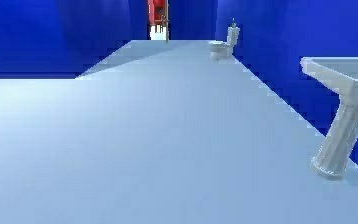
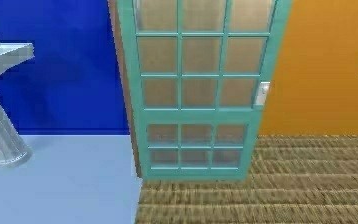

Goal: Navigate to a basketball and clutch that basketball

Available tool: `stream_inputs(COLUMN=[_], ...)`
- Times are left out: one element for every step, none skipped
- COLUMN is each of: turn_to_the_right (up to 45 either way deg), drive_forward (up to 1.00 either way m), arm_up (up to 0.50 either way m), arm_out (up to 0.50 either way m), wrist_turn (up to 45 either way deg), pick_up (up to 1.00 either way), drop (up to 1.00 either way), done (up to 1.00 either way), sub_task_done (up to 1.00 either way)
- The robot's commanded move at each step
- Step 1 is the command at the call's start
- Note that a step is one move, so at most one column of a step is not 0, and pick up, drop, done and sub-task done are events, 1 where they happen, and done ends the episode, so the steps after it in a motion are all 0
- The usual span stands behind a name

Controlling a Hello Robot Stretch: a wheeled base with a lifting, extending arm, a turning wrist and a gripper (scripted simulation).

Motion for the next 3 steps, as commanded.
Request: stream_inputs(turn_to_the_right=[45.0, 42.0, 3.0], drive_forward=[0.00, 0.00, 0.00], arm_up=[0.00, 0.00, 0.00], arm_out=[0.00, 0.00, 0.00], wrist_turn=[0.0, 0.0, 0.0], pick_up=[0.00, 0.00, 0.00], drop=[0.00, 0.00, 0.00], done=[0.00, 0.00, 0.00], sub_task_done=[0.00, 0.00, 0.00])
